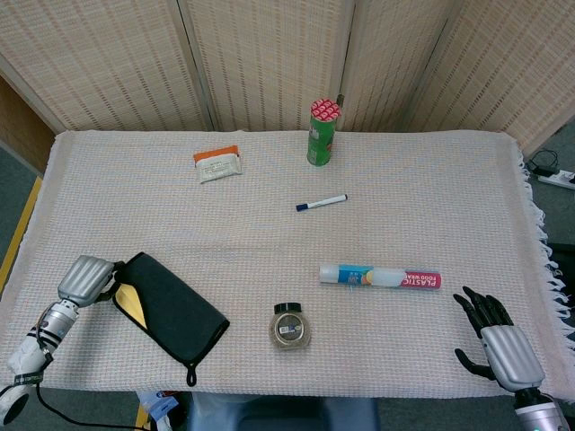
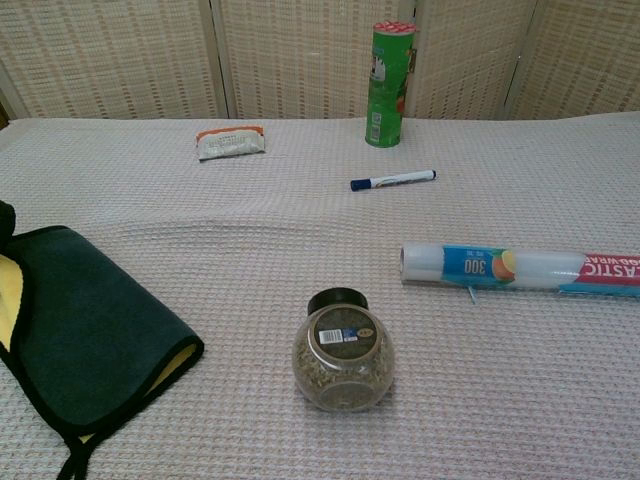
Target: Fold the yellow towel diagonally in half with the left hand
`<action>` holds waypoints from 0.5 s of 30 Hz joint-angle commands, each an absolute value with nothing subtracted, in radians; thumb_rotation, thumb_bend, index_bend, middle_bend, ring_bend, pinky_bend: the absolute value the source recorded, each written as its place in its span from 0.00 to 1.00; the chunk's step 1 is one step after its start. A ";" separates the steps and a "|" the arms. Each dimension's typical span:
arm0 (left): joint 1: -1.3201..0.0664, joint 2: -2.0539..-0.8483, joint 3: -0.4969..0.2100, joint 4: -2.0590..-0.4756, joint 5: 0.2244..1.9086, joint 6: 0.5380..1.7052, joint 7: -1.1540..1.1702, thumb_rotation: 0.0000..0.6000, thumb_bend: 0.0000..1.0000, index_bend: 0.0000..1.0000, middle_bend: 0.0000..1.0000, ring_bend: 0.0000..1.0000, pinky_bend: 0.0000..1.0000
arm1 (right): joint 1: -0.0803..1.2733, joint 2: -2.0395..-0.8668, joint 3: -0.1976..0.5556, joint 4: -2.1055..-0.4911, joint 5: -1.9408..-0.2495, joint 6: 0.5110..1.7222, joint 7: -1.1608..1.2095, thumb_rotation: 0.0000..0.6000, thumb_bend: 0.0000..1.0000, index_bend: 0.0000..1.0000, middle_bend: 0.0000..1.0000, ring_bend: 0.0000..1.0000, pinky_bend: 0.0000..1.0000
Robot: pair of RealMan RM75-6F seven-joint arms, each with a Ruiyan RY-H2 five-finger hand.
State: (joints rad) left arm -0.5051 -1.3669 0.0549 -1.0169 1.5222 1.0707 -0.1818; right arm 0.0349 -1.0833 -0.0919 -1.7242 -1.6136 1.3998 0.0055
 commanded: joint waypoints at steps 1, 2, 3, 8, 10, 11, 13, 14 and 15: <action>-0.497 -1.358 0.062 -1.013 1.531 1.076 -0.207 1.00 0.50 0.73 1.00 1.00 1.00 | 0.036 -1.085 -0.091 -1.726 -1.613 1.398 0.002 1.00 0.37 0.00 0.00 0.00 0.00; -0.494 -1.354 0.065 -1.014 1.535 1.077 -0.217 1.00 0.50 0.72 1.00 1.00 1.00 | 0.036 -1.085 -0.091 -1.727 -1.612 1.397 0.000 1.00 0.37 0.00 0.00 0.00 0.00; -0.492 -1.351 0.067 -1.015 1.537 1.078 -0.225 1.00 0.50 0.71 1.00 1.00 1.00 | 0.035 -1.086 -0.091 -1.727 -1.612 1.398 -0.001 1.00 0.37 0.00 0.00 0.00 0.00; -0.486 -1.333 0.079 -1.027 1.554 1.085 -0.259 1.00 0.50 0.65 1.00 1.00 1.00 | 0.034 -1.086 -0.091 -1.732 -1.612 1.399 -0.009 1.00 0.37 0.00 0.00 0.00 0.00; -0.484 -1.329 0.082 -1.033 1.562 1.089 -0.267 1.00 0.50 0.60 1.00 1.00 1.00 | 0.033 -1.087 -0.091 -1.733 -1.613 1.401 -0.011 1.00 0.37 0.00 0.00 0.00 0.00; -0.482 -1.328 0.084 -1.037 1.566 1.093 -0.271 1.00 0.50 0.58 1.00 1.00 1.00 | 0.032 -1.087 -0.091 -1.734 -1.614 1.402 -0.012 1.00 0.37 0.00 0.00 0.00 0.00; -0.482 -1.327 0.086 -1.042 1.572 1.096 -0.279 1.00 0.50 0.53 1.00 1.00 1.00 | 0.031 -1.087 -0.092 -1.735 -1.614 1.403 -0.013 1.00 0.37 0.00 0.00 0.00 0.00; -0.482 -1.327 0.086 -1.045 1.574 1.097 -0.284 1.00 0.50 0.49 1.00 1.00 1.00 | 0.030 -1.087 -0.092 -1.734 -1.614 1.404 -0.014 1.00 0.37 0.00 0.00 0.00 0.00; -0.482 -1.327 0.086 -1.047 1.577 1.099 -0.289 1.00 0.50 0.45 1.00 1.00 1.00 | 0.030 -1.087 -0.092 -1.734 -1.614 1.405 -0.014 1.00 0.37 0.00 0.00 0.00 0.00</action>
